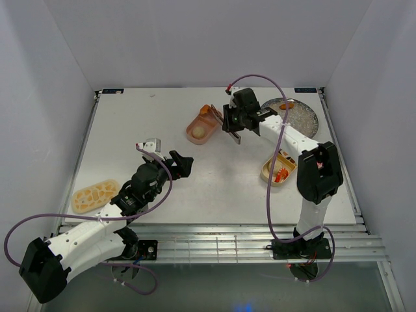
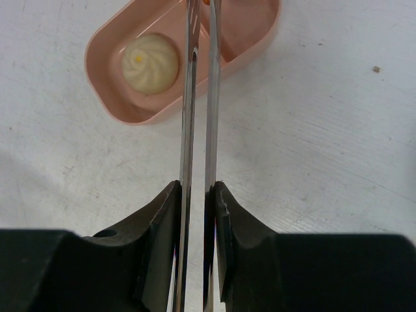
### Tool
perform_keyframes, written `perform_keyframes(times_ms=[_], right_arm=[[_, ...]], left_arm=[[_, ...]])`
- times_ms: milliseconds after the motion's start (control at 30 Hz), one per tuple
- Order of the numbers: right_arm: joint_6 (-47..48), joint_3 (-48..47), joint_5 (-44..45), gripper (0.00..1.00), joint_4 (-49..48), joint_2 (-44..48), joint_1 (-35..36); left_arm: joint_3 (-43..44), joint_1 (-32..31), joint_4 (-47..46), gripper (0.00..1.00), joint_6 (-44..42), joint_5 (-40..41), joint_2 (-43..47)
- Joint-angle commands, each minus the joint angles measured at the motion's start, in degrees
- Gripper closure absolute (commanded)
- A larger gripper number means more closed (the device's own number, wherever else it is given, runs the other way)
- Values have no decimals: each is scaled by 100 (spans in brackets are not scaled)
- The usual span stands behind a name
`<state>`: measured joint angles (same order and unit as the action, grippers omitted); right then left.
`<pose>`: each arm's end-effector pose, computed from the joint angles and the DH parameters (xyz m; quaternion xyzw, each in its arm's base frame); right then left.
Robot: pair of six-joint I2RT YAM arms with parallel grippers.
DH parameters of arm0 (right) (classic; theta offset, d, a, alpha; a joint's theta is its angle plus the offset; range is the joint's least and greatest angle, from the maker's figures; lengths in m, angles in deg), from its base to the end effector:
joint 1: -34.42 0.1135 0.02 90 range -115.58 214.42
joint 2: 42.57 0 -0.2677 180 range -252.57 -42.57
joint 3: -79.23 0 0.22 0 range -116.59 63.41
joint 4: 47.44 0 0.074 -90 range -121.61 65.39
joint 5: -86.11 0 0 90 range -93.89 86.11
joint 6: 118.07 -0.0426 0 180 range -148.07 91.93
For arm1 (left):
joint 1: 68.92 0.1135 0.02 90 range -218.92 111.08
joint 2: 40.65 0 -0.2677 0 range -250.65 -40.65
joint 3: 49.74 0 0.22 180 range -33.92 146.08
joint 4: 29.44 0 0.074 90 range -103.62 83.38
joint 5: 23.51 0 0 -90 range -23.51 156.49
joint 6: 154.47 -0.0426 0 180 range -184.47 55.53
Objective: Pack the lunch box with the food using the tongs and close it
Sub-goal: Place the fake food in the packing box.
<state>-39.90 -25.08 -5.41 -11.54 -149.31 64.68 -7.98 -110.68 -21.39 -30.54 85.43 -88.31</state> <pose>0.3522 0.2068 0.2882 -0.1498 0.8874 0.1676 0.4024 0.1356 -0.1025 0.2612 -0.0481 0.7821 -0.2704 0.5593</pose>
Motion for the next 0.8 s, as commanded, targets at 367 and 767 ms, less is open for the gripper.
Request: perform_keyframes(times_ms=[367, 767], right_arm=[[-91, -468, 477, 92, -13, -400, -29], [-56, -327, 512, 63, -30, -286, -29]], left_arm=[[-44, -17, 4, 2, 8, 57, 90], [-44, -17, 4, 2, 8, 75, 64]])
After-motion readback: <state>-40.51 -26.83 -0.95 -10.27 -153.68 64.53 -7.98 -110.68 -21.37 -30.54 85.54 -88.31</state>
